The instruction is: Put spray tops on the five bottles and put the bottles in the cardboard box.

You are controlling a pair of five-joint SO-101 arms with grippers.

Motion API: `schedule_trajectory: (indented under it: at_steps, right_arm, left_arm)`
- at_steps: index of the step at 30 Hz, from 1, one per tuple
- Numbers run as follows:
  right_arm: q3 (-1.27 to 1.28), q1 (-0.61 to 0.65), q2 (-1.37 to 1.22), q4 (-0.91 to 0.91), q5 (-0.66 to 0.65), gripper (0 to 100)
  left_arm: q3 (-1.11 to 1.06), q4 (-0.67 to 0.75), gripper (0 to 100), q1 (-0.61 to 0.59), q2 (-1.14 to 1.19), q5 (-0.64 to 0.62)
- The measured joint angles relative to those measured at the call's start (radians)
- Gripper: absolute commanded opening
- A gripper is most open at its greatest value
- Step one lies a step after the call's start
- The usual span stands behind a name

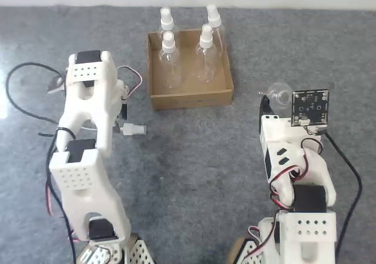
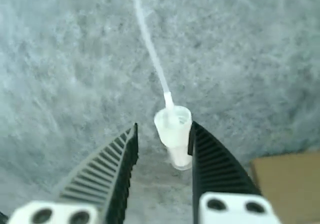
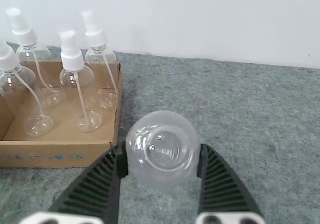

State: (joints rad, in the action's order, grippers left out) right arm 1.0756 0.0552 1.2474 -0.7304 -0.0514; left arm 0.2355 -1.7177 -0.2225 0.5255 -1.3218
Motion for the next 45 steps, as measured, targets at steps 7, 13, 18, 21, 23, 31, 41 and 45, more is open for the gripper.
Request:
schedule_trajectory:
  at_steps: [7, 13, 18, 21, 23, 31, 41, 45]
  right_arm:
    - [0.000, 0.003, 0.000, 0.000, 0.000, 7.2]
    - [0.025, 0.005, 0.000, 0.043, 0.000, 7.2]
    - [0.037, 0.003, 0.000, 0.075, 0.000, 7.2]
    - [0.037, 0.011, 0.000, 0.075, 0.000, 7.2]
    - [0.037, 0.009, 0.000, 0.077, 0.000, 7.2]
    - [0.037, 0.009, 0.000, 0.077, 0.000, 7.2]
    - [0.037, 0.009, 0.000, 0.077, -0.020, 7.3]
    - [0.037, 0.011, 0.000, 0.077, -0.020, 7.3]
  left_arm:
    - [0.014, 0.000, 14, -0.083, 0.000, 0.470]
    - [0.061, 0.000, 9, -0.129, 0.000, 0.686]
    - [0.117, 0.000, 6, -0.132, 0.000, 0.865]
    - [0.140, -0.003, 5, -0.129, 0.000, 1.005]
    - [0.141, -0.003, 5, -0.123, 0.000, 1.099]
    - [0.141, -0.003, 4, -0.126, 0.000, 1.600]
    - [0.141, -0.003, 4, -0.046, 0.000, 2.082]
    - [0.141, -0.003, 12, -0.026, 0.000, 2.203]
